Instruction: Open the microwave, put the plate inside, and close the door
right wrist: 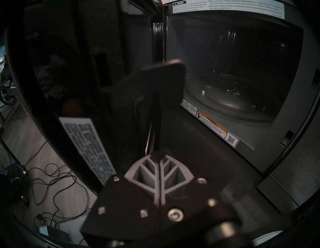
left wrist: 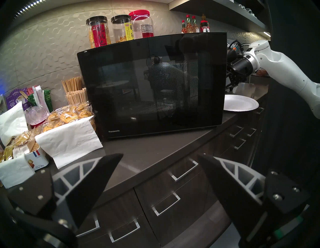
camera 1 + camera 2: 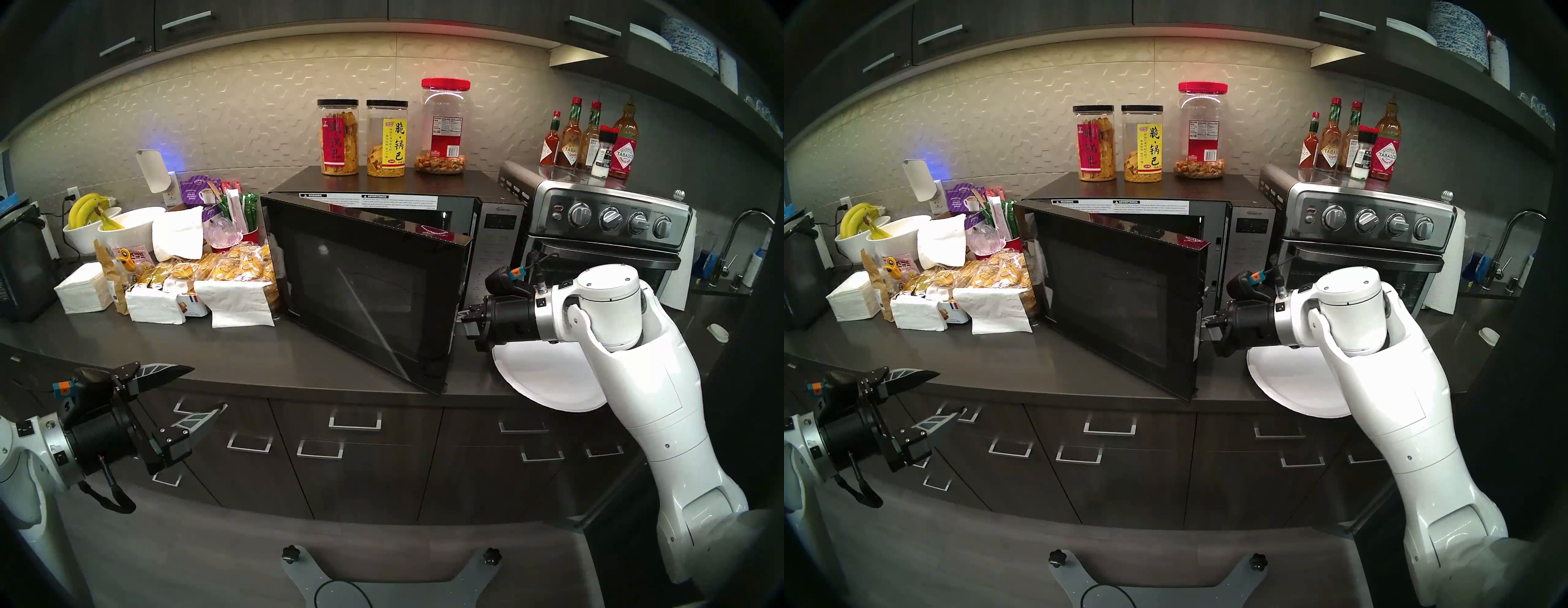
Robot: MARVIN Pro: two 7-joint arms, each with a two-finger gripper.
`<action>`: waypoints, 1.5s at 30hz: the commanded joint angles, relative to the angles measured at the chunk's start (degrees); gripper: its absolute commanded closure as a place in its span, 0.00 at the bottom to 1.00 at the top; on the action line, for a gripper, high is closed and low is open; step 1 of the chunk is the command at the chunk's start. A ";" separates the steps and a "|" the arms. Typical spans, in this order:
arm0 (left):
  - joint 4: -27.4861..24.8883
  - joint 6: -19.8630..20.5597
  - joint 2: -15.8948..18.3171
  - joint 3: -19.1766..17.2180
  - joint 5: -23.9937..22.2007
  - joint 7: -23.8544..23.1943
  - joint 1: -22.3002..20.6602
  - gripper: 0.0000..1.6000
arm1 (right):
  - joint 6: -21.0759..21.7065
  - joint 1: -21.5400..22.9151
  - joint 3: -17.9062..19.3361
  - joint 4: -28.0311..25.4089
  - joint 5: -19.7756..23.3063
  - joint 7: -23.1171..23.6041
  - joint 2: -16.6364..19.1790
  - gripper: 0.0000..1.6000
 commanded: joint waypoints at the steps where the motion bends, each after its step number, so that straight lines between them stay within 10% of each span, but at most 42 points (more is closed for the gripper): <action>1: -0.44 0.10 0.05 -0.15 0.02 -0.11 0.11 0.00 | -0.97 -1.27 -0.11 -2.49 0.89 1.12 -0.16 1.00; 35: -0.45 0.21 -0.33 -0.26 0.61 -0.74 -0.37 0.00 | -0.47 -2.40 -4.31 -6.39 0.94 1.62 -3.43 1.00; 39: -0.45 0.23 -0.37 -0.27 0.68 -0.82 -0.43 0.00 | -0.42 -2.39 -4.52 -6.50 0.91 1.57 -3.35 0.55; 40: -0.45 0.23 -0.38 -0.28 0.70 -0.84 -0.44 0.00 | -0.36 -2.42 -4.55 -6.57 0.91 1.54 -3.35 0.14; 41: -0.45 0.23 -0.39 -0.28 0.71 -0.85 -0.46 0.00 | -0.26 -2.45 -4.59 -6.66 0.89 1.52 -3.34 0.00; 45: -0.45 0.24 -0.43 -0.29 0.77 -0.92 -0.51 0.00 | -0.10 -2.51 -4.67 -6.83 0.86 1.52 -3.35 0.00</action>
